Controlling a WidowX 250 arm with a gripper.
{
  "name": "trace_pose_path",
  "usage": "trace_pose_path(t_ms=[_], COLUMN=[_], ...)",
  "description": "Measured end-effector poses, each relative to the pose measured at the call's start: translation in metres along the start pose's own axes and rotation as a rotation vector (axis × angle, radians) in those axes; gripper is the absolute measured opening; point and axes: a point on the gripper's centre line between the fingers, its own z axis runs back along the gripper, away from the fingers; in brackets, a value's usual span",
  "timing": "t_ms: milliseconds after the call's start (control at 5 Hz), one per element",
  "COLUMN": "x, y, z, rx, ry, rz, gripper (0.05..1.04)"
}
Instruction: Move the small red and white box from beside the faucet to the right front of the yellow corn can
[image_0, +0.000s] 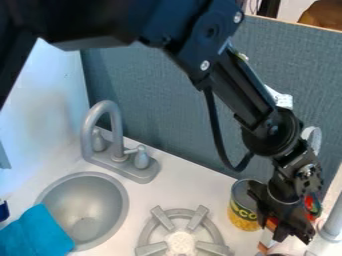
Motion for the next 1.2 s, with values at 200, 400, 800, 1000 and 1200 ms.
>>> trace_pose_path(t_ms=[200, 400, 800, 1000, 1200], x=[-0.002, -0.001, 0.002, 0.003, -0.002], y=[0.007, 0.009, 0.012, 0.011, 0.014], z=[-0.008, -0.01, -0.014, -0.014, -0.02], rx=[0.011, 0.004, -0.02, -0.026, -0.021], ry=[0.005, 0.0, -0.005, -0.012, 0.006], rz=[0.012, 0.014, 0.035, 0.033, 0.052], gripper=[0.413, 0.413, 0.413, 0.453, 0.758])
